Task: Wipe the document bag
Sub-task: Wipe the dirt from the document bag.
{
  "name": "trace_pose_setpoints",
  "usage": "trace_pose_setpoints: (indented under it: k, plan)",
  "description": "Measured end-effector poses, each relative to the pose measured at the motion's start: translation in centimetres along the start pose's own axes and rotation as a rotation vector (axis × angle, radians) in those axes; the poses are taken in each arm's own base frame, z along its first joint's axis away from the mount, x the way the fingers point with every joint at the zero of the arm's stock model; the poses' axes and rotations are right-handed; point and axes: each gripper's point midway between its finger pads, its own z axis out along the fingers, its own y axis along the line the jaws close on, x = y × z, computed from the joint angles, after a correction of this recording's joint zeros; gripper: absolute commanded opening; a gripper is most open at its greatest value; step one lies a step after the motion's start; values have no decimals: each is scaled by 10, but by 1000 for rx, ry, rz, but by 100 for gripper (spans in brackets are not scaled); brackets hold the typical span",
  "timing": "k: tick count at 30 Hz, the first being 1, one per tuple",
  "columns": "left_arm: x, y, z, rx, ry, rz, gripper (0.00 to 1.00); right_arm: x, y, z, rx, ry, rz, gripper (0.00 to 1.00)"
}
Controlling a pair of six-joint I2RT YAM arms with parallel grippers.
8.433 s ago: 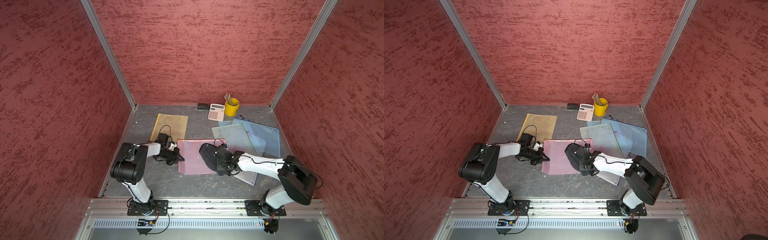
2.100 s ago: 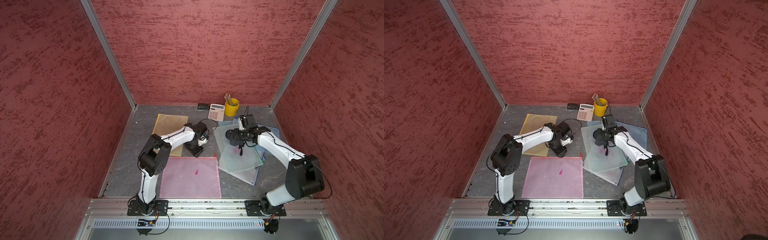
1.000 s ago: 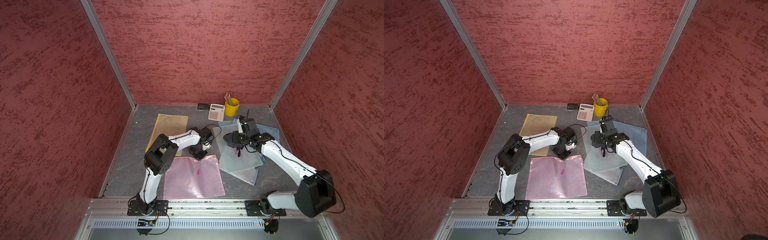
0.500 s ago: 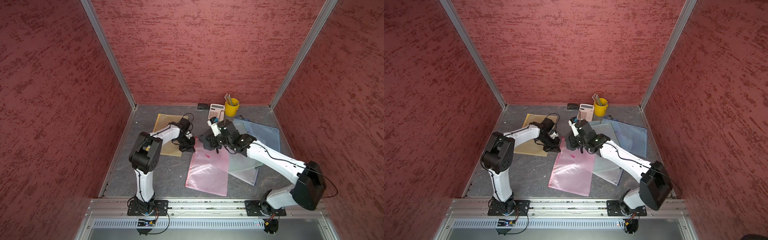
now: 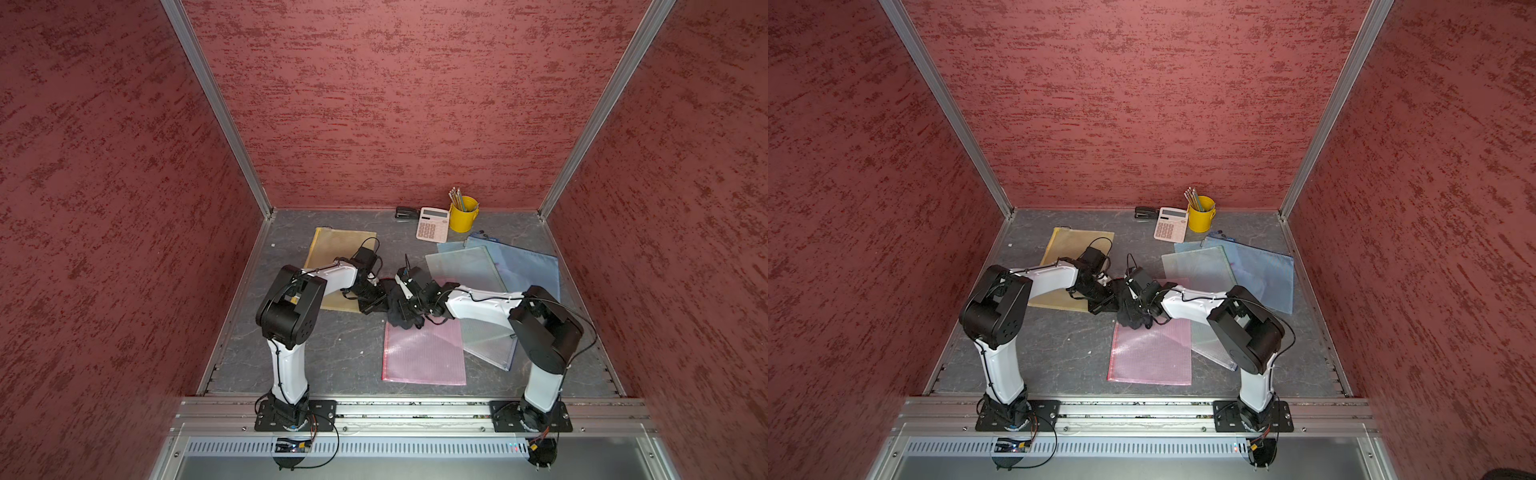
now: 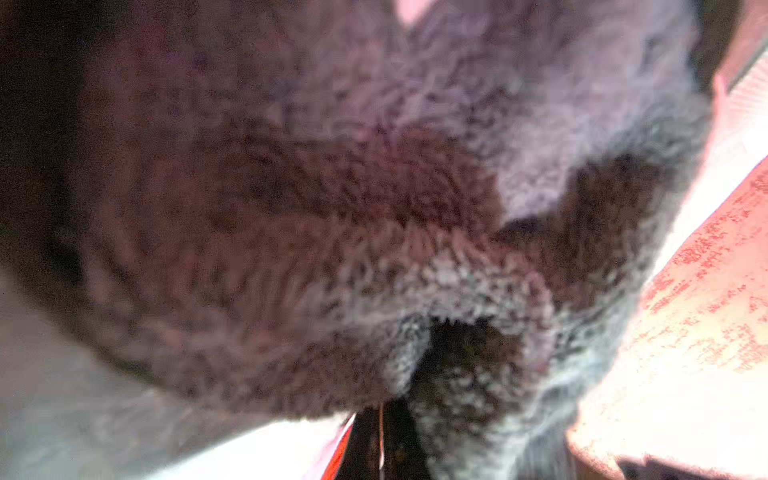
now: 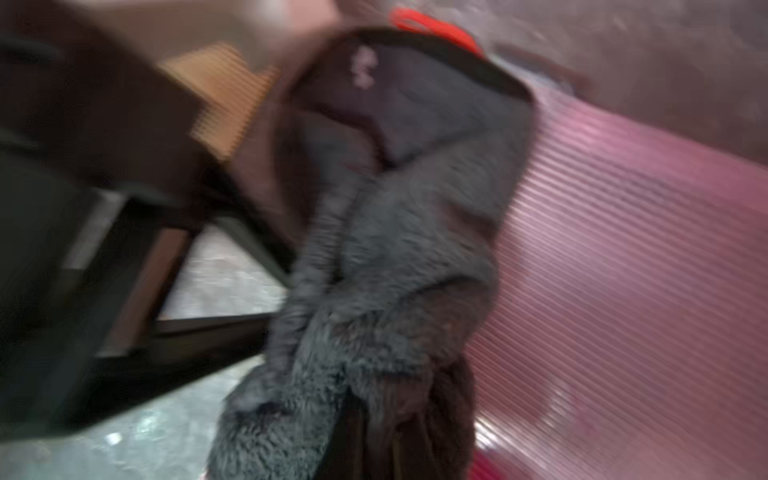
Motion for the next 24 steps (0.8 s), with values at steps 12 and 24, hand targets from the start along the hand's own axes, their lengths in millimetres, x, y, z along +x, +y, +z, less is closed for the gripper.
trace_pose_setpoints:
  k: [12, 24]
  plan:
    - [10, 4, -14, 61, -20, -5, 0, 55, -71, -45, 196, 85, 190, 0]
    - [8, 16, -18, 41, -45, -31, 0, -108, 24, -44, 46, -156, 38, 0]
